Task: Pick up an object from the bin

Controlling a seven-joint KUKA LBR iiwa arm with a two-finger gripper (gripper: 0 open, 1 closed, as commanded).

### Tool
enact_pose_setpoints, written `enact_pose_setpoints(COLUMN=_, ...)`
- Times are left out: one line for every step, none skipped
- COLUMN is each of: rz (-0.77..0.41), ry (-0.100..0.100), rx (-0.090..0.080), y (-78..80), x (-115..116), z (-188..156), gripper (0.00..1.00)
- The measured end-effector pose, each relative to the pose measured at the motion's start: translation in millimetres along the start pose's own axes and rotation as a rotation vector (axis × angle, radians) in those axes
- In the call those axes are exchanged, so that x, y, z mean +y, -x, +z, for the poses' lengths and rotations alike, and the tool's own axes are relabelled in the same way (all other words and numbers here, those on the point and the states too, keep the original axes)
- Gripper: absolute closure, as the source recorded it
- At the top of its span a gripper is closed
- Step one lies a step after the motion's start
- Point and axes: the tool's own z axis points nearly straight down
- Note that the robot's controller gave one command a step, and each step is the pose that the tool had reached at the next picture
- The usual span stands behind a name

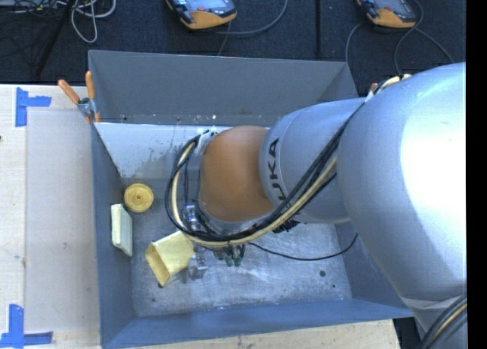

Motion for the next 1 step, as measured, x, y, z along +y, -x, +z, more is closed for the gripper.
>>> enact_pose_setpoints(rz=0.012, ry=0.005, rx=-0.006, y=-4.9, x=19.1, z=-163.1, gripper=1.0)
